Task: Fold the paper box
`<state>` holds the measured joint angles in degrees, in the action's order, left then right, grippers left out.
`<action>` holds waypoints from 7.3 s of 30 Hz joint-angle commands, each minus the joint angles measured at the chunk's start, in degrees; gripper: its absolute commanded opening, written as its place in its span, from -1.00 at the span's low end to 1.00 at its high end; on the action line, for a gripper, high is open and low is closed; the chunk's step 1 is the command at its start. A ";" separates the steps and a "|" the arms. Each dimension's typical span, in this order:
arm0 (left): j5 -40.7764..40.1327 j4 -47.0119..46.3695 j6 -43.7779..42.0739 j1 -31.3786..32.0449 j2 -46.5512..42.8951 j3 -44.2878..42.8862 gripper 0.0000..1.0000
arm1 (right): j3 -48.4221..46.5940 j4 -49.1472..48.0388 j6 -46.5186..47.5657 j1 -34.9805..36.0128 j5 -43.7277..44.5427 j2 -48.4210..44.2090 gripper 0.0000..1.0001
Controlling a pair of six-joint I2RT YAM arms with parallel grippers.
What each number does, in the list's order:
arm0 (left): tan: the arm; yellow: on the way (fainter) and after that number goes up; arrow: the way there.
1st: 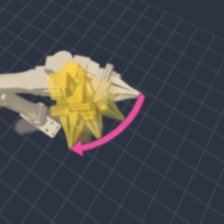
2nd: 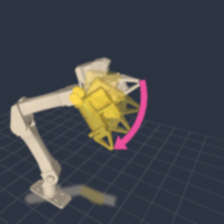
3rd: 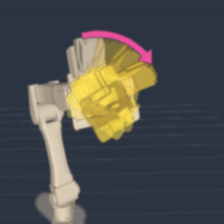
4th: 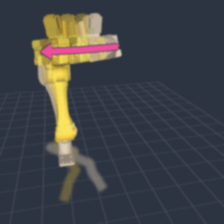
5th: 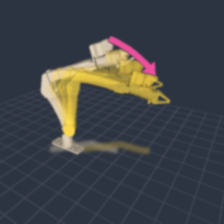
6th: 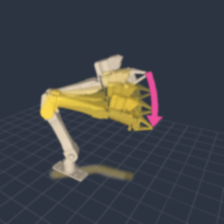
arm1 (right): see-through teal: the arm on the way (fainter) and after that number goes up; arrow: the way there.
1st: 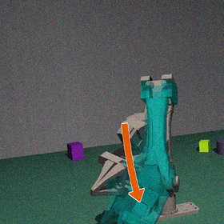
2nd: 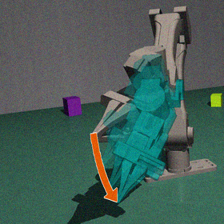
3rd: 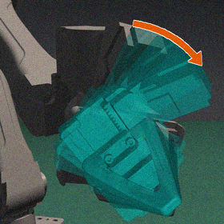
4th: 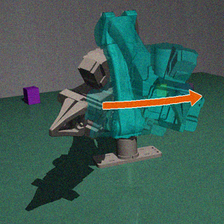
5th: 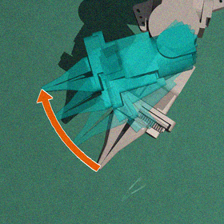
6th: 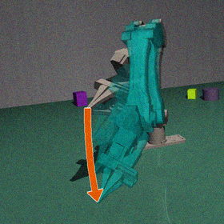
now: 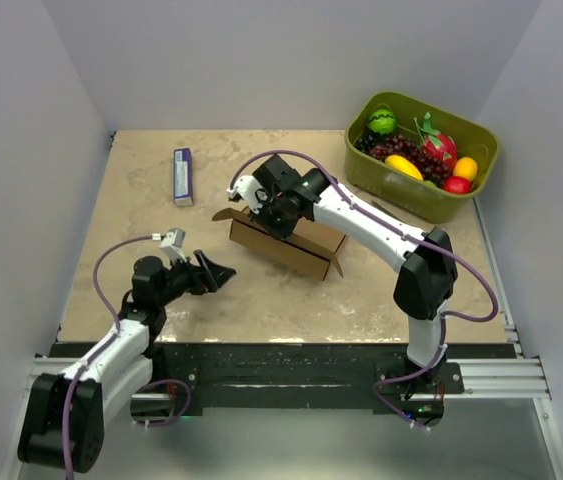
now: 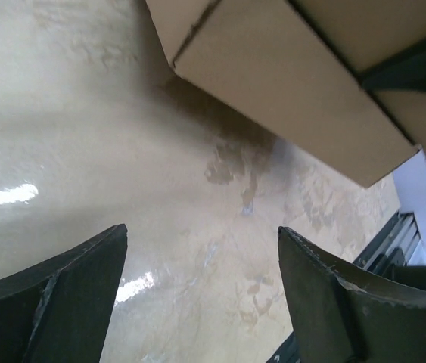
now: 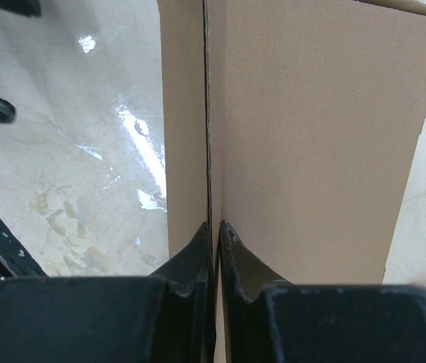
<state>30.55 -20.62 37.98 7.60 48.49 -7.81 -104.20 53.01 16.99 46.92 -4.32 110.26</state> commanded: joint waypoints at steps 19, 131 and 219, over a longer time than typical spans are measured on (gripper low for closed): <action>3.91 -8.22 4.30 3.04 -15.08 3.33 0.53 | -9.70 9.12 0.94 -2.53 -14.48 -1.10 -1.00; 2.59 13.85 -28.31 1.46 37.64 -56.35 -1.00 | 29.32 -14.95 -33.87 -26.44 -6.32 -36.69 -0.25; -5.06 12.54 -24.62 7.61 32.37 -49.93 -1.00 | 36.44 -26.73 -50.21 -13.52 22.95 -39.51 -1.00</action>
<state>23.97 -8.51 12.01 13.65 82.37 -58.57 -69.06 30.61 -29.30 31.66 17.08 71.33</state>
